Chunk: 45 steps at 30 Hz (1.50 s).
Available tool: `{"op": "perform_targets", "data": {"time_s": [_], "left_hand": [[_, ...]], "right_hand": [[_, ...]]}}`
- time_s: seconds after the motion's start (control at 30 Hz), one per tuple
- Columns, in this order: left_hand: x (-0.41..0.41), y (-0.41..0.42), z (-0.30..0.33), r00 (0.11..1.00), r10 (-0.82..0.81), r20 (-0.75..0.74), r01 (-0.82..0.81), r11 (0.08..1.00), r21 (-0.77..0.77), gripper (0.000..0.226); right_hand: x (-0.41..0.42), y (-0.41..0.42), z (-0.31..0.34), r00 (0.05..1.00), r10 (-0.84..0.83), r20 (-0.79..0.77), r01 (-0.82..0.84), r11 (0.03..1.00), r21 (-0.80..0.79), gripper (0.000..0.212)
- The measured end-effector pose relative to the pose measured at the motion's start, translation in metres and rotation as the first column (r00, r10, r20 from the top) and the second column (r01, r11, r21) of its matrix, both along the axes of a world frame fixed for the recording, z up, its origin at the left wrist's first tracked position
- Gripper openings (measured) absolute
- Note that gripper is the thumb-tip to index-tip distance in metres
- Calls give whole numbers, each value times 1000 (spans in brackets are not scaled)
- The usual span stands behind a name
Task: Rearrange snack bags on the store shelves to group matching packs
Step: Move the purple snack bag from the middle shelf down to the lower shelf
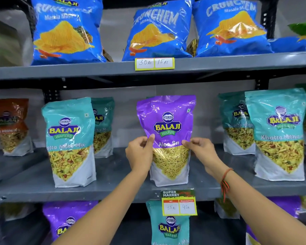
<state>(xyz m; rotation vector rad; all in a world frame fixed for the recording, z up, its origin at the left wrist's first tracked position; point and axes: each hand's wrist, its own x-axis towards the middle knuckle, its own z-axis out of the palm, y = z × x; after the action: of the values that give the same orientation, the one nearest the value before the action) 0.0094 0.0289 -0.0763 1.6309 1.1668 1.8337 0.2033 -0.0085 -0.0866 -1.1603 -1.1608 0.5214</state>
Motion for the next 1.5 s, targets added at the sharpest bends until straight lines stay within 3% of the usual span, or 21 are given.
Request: {"op": "perform_targets", "data": {"time_s": [0.13,0.27,0.47,0.67,0.87,1.07,1.17,1.37,1.5], "left_hand": [[-9,-3,0,995,-9,102,9,1000,2,32],[-34,-35,-2,971,-45,235,18,993,116,24],[-94,-100,-32,960,-69,271,20,984,179,31],[-150,-132,-127,995,26,95,-31,998,62,39],[-178,-115,-229,991,48,-128,-71,981,-180,49],[-186,-46,-274,932,112,-345,-233,914,-333,48],[-185,-11,-286,940,124,-317,-253,878,-405,48],[-185,26,-328,982,153,-109,-187,838,-513,41],[-178,23,-326,986,165,-9,-141,813,-565,25]], "right_hand": [[-14,-5,-1,996,-73,56,66,992,105,37],[-36,-25,1,985,-100,143,70,977,201,64],[-93,-83,-20,978,17,210,-66,972,227,55],[-133,-106,-122,948,225,225,-234,972,16,55],[-153,-81,-229,946,180,271,-114,963,-242,55],[-173,-26,-277,977,99,186,-13,908,-419,45],[-184,-1,-288,985,55,165,31,878,-478,32],[-198,24,-308,992,-21,126,81,868,-490,28],[-201,26,-310,988,-44,149,112,865,-489,30]]}}
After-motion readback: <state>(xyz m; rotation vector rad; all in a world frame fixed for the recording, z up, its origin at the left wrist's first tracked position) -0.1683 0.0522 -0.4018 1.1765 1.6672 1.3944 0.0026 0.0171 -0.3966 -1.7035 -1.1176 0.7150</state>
